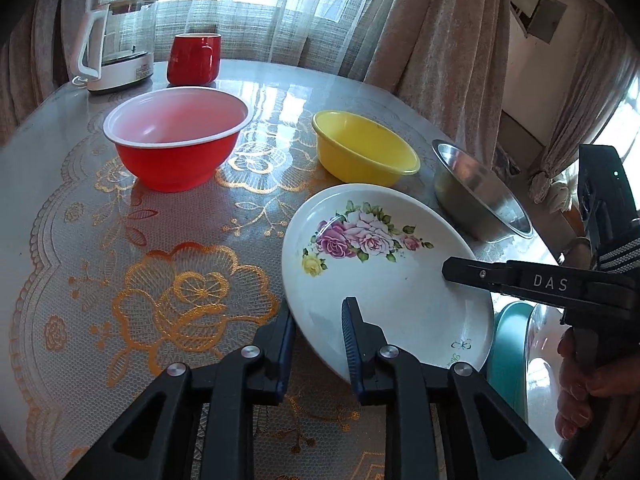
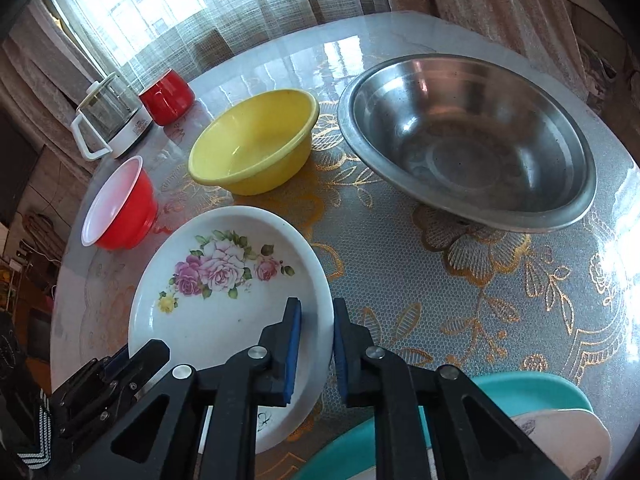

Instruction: Organize plates and bowls

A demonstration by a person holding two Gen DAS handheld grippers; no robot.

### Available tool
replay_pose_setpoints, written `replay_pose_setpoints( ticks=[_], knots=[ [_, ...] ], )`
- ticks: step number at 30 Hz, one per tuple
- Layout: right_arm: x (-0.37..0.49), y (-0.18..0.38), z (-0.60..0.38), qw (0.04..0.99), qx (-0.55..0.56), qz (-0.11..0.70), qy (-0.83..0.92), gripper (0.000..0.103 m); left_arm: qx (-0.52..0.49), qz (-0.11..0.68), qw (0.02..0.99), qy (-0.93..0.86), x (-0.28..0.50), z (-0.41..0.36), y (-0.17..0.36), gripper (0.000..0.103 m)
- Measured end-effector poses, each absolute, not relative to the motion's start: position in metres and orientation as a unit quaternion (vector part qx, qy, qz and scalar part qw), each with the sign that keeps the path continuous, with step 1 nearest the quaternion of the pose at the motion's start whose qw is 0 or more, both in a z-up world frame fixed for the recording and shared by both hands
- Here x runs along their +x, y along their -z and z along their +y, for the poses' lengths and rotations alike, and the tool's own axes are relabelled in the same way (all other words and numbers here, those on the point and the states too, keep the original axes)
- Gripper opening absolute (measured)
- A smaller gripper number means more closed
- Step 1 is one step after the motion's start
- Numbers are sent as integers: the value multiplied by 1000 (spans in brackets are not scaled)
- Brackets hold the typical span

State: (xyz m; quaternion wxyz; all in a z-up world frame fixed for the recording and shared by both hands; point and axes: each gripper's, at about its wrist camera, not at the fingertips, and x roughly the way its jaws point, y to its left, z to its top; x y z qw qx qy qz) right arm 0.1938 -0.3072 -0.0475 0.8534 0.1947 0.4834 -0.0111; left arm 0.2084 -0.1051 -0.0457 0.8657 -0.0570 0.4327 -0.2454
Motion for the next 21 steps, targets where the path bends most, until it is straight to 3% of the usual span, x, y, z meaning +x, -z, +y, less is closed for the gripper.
replay_pose_setpoints(
  ticks=[21],
  knots=[
    [140, 16, -305, 878, 224, 422, 9, 15, -109, 407, 857, 296, 205, -94, 33, 23]
  ],
)
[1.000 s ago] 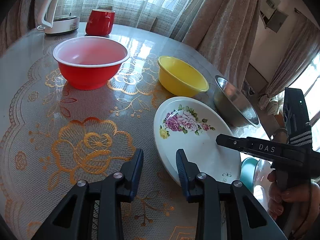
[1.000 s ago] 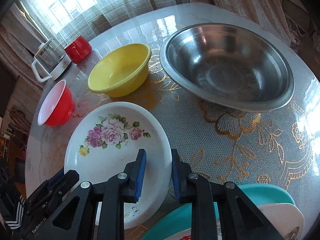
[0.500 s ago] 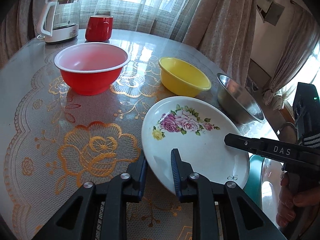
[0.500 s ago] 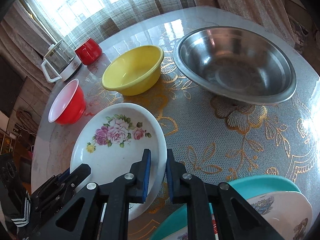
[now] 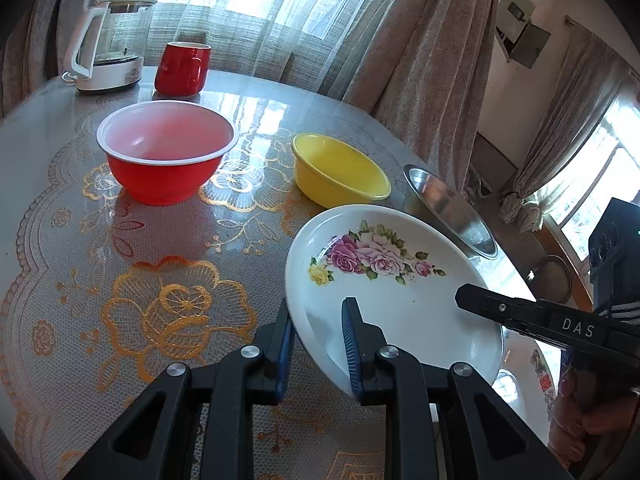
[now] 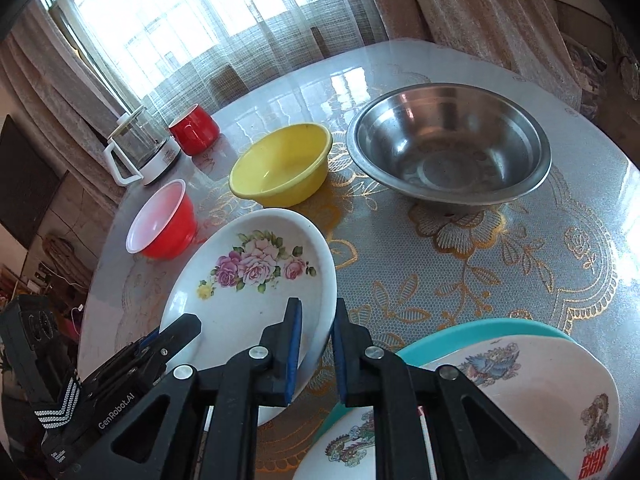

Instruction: Organize plates and bowls

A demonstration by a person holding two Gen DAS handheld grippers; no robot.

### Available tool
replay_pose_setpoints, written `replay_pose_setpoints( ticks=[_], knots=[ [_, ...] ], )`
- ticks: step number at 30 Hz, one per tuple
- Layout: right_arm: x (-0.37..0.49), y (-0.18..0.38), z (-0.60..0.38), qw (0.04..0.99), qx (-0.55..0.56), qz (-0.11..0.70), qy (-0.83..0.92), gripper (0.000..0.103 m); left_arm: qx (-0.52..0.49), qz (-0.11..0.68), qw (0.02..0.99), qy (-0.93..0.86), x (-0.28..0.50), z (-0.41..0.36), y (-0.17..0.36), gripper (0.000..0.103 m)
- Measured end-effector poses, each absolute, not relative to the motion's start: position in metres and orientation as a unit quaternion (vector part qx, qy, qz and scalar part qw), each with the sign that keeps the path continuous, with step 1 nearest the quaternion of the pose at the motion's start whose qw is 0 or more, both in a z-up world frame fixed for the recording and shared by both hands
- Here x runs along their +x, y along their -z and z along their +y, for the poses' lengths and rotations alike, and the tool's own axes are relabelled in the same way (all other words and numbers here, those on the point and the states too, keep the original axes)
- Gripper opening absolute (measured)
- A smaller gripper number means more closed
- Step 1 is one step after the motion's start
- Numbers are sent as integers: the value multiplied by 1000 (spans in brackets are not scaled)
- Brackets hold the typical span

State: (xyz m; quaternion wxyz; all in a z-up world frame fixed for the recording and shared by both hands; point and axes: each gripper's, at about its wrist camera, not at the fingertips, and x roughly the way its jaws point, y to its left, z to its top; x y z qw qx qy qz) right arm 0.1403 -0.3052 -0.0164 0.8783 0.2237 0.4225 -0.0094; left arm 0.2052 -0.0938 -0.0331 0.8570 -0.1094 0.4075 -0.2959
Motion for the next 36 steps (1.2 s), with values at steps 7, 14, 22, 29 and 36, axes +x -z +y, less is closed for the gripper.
replay_pose_setpoints(
  ticks=[7, 14, 22, 29, 36],
  knots=[
    [118, 8, -312, 885, 237, 400, 16, 15, -119, 390, 852, 326, 196, -99, 24, 23],
    [83, -1, -326, 889, 256, 379, 34, 15, -113, 376, 844, 365, 180, -116, 17, 23],
    [36, -3, -343, 890, 279, 356, 59, 15, -92, 363, 833, 407, 155, -142, 10, 23],
    [-4, 9, -357, 881, 315, 344, 77, 15, -78, 363, 820, 436, 137, -162, 10, 23],
    [-32, 33, -363, 863, 358, 344, 88, 14, -70, 352, 813, 459, 120, -171, 7, 23]
  ],
)
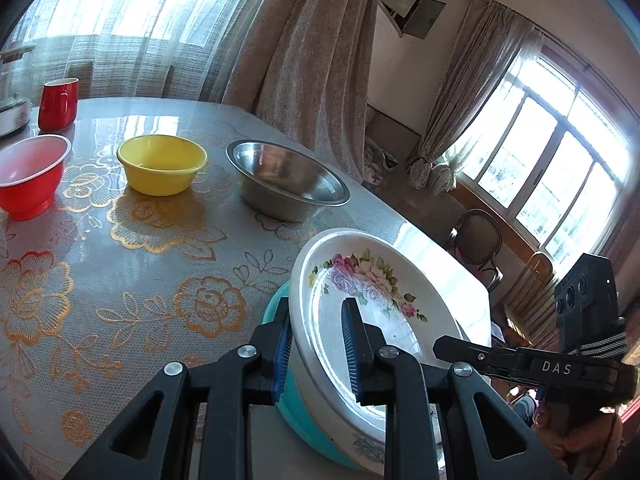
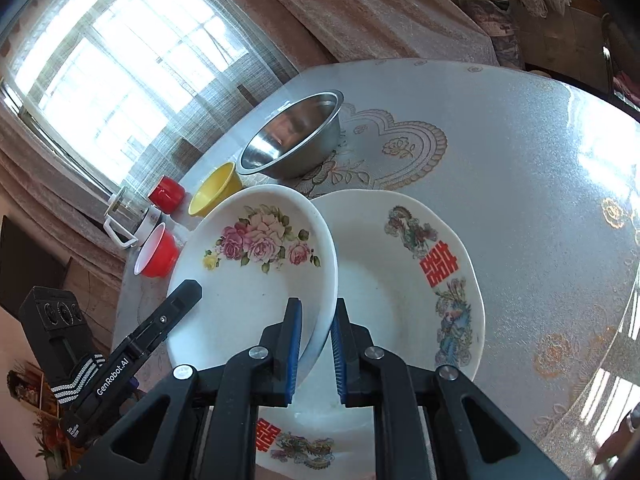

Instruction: Organize plates and bowls

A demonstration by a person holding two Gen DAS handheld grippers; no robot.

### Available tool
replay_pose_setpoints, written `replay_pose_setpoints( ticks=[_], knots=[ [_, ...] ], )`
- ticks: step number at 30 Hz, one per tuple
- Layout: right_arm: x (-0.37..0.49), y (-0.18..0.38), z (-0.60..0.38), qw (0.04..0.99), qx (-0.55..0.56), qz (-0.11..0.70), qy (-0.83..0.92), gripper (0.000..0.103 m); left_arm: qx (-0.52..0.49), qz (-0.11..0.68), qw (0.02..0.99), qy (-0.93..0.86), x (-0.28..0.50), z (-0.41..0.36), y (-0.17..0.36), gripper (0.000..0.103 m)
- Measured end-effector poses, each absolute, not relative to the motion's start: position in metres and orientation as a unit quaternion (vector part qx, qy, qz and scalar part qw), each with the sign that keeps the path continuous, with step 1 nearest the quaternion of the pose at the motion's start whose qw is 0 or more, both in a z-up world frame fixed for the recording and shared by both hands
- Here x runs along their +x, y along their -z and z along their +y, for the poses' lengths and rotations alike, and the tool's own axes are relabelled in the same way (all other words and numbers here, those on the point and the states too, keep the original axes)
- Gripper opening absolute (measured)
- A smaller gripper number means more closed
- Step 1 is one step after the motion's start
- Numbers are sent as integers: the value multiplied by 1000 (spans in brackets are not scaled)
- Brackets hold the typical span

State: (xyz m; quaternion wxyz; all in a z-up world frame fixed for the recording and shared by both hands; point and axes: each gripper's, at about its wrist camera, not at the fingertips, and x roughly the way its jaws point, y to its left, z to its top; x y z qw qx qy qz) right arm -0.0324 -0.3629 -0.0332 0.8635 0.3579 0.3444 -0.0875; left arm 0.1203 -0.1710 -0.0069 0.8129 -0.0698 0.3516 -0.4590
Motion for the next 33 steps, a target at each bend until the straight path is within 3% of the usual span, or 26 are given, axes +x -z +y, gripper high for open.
replay_pose_setpoints(
  ticks=[33],
  knots=[
    [-40, 45, -355, 854, 339, 375, 126, 17, -28, 363, 810, 460, 107, -188, 18, 24]
  ],
)
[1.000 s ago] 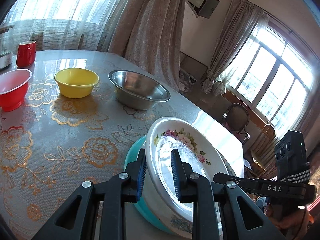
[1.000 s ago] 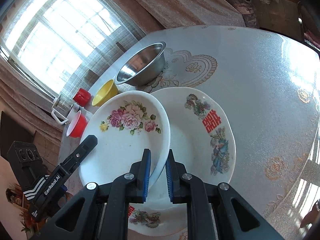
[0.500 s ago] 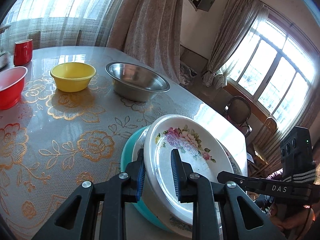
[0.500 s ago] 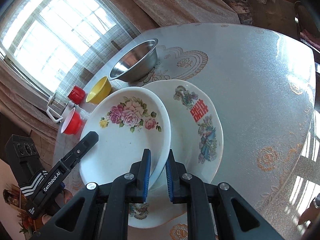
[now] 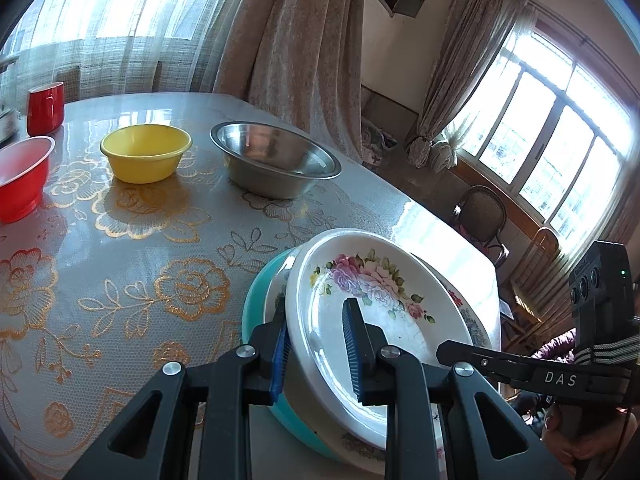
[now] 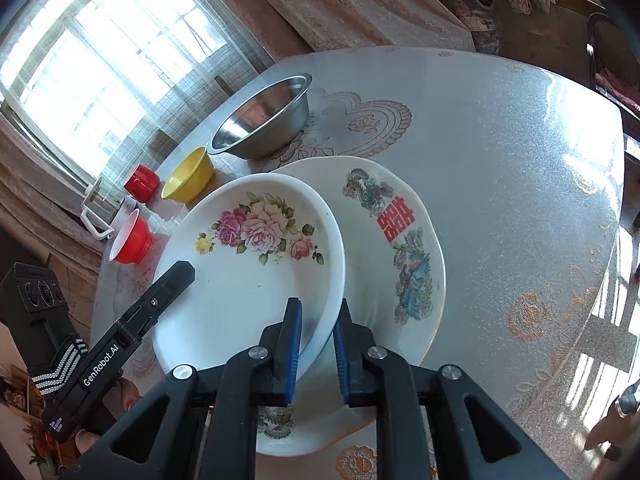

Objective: Organize plates and bowls
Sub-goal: 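Lower the floral plate onto the plate stack and open both grippers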

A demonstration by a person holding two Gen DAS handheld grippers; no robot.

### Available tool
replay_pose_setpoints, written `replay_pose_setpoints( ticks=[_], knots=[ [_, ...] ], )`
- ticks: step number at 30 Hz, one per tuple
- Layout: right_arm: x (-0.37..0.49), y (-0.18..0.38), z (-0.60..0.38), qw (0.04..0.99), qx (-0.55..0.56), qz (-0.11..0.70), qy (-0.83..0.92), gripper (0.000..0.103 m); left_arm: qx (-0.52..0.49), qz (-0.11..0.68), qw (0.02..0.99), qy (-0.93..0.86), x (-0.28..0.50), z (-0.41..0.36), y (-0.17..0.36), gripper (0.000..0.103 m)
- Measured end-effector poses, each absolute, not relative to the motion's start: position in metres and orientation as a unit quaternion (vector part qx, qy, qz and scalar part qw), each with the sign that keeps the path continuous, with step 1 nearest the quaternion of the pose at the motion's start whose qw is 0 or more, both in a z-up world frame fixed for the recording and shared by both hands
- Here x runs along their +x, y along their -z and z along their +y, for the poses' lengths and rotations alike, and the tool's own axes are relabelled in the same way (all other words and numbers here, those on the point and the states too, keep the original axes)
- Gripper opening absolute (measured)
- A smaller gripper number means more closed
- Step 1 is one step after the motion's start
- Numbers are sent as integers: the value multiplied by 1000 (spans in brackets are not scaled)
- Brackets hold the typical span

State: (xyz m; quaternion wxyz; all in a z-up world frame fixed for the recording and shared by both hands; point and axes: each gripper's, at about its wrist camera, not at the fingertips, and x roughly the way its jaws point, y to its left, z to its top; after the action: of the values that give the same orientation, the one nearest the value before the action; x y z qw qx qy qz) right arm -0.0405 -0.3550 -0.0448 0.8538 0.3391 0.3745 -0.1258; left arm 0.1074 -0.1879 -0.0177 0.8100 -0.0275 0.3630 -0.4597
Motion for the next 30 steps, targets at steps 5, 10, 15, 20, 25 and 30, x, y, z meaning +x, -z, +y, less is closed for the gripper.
replay_pose_setpoints(
  ticks=[5, 10, 15, 20, 25, 30],
  knots=[
    [-34, 44, -351, 851, 323, 390, 139, 18, -24, 363, 811, 459, 106, -188, 17, 24],
    [-31, 44, -350, 848, 319, 396, 148, 19, -21, 361, 812, 458, 106, -188, 17, 24],
    [-29, 44, -351, 843, 320, 404, 155, 20, -20, 365, 810, 459, 106, -189, 17, 24],
    [-28, 42, -354, 841, 316, 409, 162, 20, 11, 351, 822, 448, 97, -196, 16, 25],
    [-31, 40, -360, 839, 322, 405, 170, 20, 29, 349, 817, 458, 92, -200, 16, 37],
    [-32, 39, -363, 839, 321, 406, 169, 18, 9, 361, 807, 467, 95, -195, 15, 44]
  ],
)
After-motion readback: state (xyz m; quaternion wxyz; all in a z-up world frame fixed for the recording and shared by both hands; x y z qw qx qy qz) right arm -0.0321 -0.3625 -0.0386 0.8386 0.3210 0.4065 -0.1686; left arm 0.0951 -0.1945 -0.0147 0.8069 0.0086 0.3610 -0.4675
